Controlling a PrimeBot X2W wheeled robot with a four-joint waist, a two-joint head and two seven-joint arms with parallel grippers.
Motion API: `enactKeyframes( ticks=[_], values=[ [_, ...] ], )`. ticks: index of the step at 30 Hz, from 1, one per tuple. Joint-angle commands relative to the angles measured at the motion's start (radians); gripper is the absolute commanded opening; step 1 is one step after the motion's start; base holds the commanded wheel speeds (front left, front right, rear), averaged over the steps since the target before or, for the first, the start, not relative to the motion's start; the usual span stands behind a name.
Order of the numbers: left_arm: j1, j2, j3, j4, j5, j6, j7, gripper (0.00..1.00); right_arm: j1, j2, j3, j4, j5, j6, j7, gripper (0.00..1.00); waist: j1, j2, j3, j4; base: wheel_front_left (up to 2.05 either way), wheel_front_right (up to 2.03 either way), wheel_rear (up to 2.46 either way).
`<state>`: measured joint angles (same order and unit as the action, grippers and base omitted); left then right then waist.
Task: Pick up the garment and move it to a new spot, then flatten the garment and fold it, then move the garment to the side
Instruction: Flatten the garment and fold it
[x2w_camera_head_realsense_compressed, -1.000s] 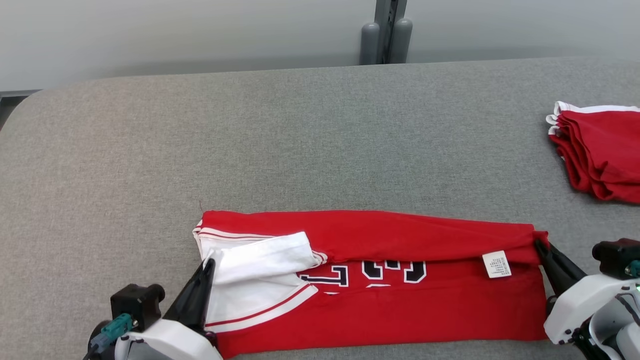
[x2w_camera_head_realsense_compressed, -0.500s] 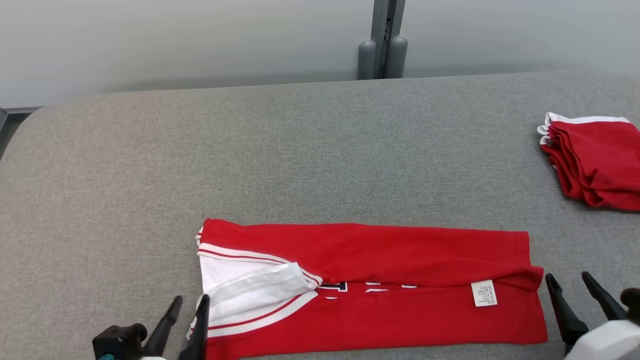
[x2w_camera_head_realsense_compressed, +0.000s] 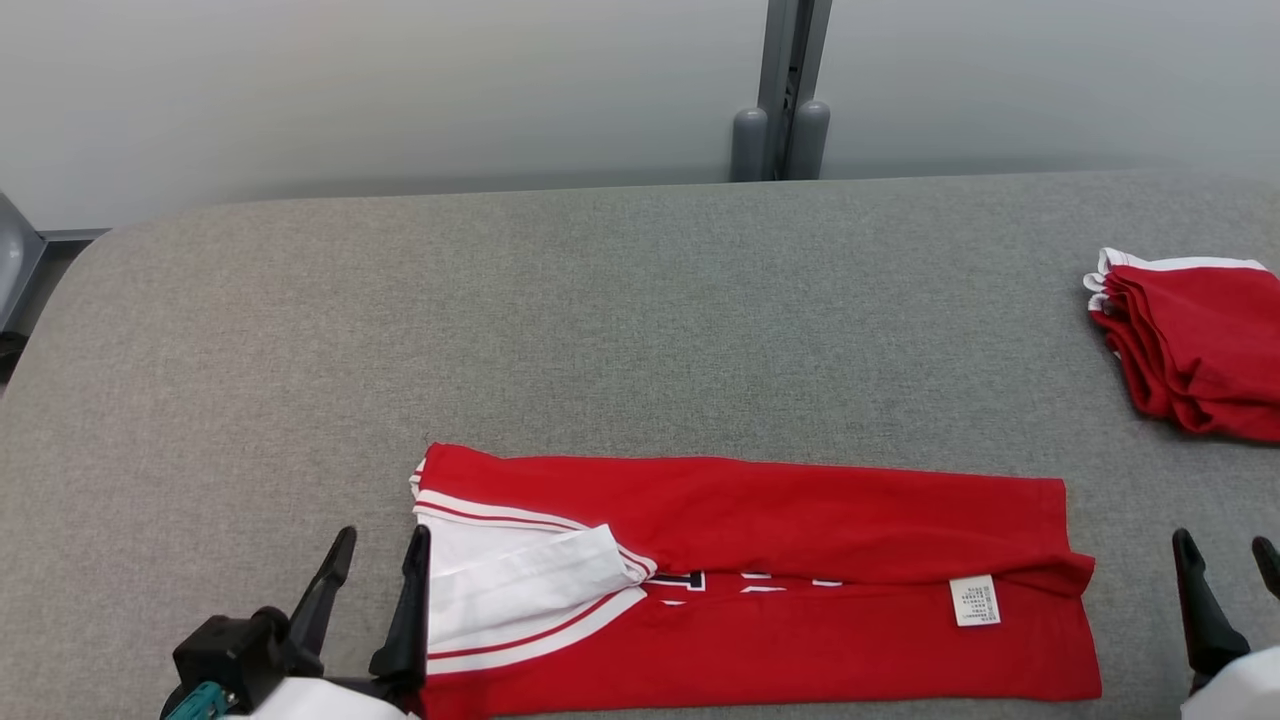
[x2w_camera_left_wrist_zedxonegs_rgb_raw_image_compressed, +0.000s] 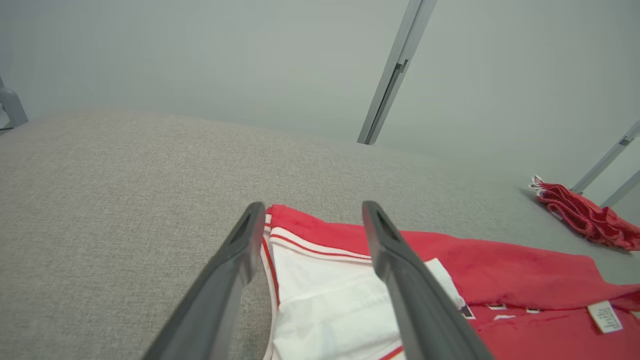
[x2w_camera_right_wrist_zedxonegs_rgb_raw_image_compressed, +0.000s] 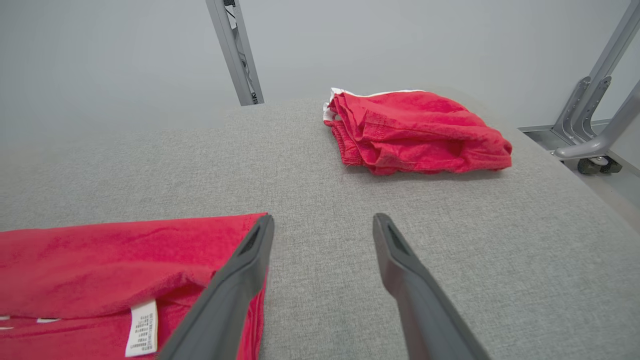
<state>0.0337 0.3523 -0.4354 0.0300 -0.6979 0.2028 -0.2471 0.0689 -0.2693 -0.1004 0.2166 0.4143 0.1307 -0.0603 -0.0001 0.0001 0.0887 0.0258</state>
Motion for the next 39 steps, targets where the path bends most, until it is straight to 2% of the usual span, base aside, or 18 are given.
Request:
enactKeyframes(
  ticks=[1, 6, 12, 20, 37, 38, 39],
  values=[
    [-0.030, -0.005, -0.001, 0.006, 0.016, 0.001, -0.005, 1.00, -0.032, 0.012, -0.006, 0.006, -0.017, 0.000, 0.023, 1.00, 0.0001, -0.0001, -0.004, 0.003, 0.00, 0.00, 0.00],
    [-0.057, -0.024, -0.006, 0.026, 0.025, -0.010, -0.009, 1.00, -0.086, 0.037, 0.004, 0.045, -0.028, 0.000, 0.063, 1.00, 0.0001, -0.0001, -0.006, 0.016, 0.00, 0.00, 0.00],
    [-0.080, -0.044, -0.011, 0.055, 0.032, -0.024, -0.011, 1.00, -0.165, 0.066, 0.027, 0.150, -0.039, 0.000, 0.096, 1.00, 0.0001, -0.0001, -0.001, 0.042, 0.00, 0.00, 0.00],
    [-0.084, -0.051, -0.001, 0.073, 0.034, -0.032, -0.016, 1.00, -0.188, 0.061, 0.060, 0.259, -0.049, 0.000, 0.110, 1.00, 0.0001, -0.0001, 0.006, 0.058, 0.00, 0.00, 0.00],
    [-0.084, -0.061, 0.011, 0.087, 0.046, -0.044, -0.018, 1.00, -0.143, 0.088, 0.159, 0.308, -0.053, 0.000, 0.143, 1.00, 0.0001, -0.0001, 0.016, 0.032, 0.00, 0.00, 0.00],
    [-0.085, -0.061, 0.010, 0.089, 0.046, -0.044, -0.018, 1.00, -0.146, 0.089, 0.163, 0.313, -0.054, 0.000, 0.145, 0.87, 0.0001, -0.0001, 0.015, 0.033, 0.00, 0.00, 0.00],
    [-0.086, -0.061, 0.009, 0.090, 0.047, -0.045, -0.018, 1.00, -0.150, 0.091, 0.165, 0.318, -0.056, 0.000, 0.146, 0.57, 0.0001, -0.0001, 0.014, 0.034, 0.00, 0.00, 0.00]
  ],
)
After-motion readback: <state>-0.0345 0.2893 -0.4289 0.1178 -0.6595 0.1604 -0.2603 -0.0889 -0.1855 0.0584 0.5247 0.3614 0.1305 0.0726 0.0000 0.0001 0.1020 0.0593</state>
